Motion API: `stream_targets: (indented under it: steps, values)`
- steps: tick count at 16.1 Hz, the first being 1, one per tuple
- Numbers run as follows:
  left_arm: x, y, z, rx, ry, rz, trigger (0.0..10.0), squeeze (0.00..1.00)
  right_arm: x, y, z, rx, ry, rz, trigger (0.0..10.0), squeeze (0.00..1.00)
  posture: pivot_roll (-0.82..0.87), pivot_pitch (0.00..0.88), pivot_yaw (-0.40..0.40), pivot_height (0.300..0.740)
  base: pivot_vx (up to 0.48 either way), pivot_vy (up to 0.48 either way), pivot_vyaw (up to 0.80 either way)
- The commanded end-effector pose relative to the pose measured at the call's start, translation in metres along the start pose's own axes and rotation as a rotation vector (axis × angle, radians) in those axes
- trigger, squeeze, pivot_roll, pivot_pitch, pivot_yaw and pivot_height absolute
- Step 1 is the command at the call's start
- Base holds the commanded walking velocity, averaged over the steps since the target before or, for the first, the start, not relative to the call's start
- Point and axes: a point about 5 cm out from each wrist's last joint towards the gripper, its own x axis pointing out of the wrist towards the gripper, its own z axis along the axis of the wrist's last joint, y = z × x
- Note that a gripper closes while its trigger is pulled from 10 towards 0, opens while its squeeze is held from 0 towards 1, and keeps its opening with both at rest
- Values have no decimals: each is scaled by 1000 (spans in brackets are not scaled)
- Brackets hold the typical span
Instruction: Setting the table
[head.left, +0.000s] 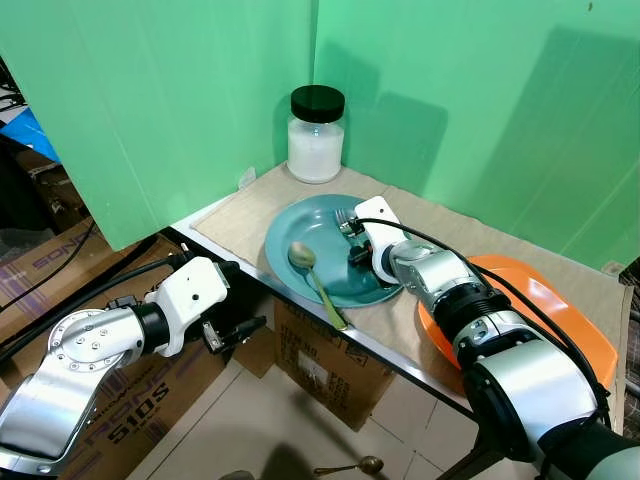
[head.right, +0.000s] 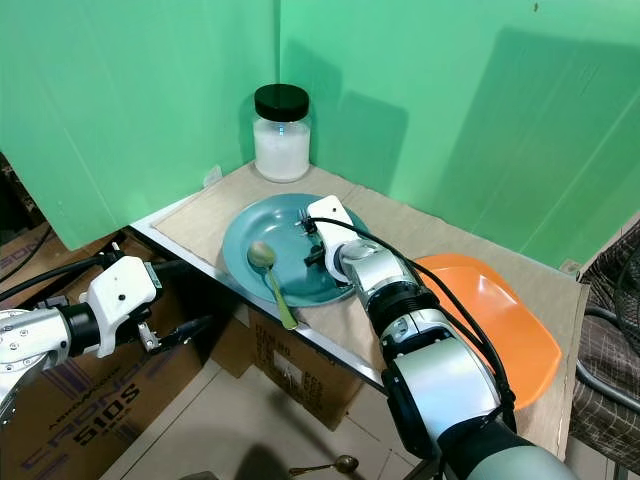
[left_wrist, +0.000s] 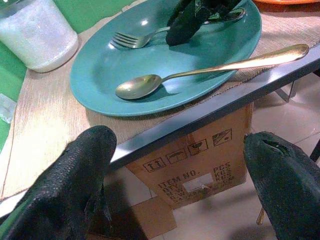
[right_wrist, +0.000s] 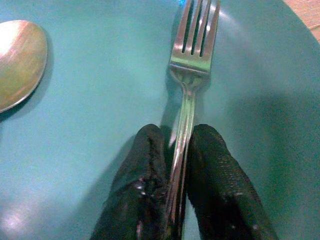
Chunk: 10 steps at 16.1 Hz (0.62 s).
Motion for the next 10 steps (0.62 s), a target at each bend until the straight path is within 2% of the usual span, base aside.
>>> stream_targets:
  steps: [1,6,9,10]
  values:
    - [0,-2,1,23,7,-17,10000,855,0,-2,0,-10,30,-3,0,0,53,0,-60,740,0,0,0]
    - [1,0,0,28,9,-12,10000,855,-1,-2,3,-23,7,5,0,0,50,0,-55,740,0,0,0]
    - [3,2,3,37,-4,1,10000,859,-7,-11,20,18,-72,-15,0,0,49,0,-52,740,0,0,0]
    - [7,3,10,35,-38,12,10000,859,-16,-21,34,44,-141,-34,0,0,48,0,-54,740,0,0,0]
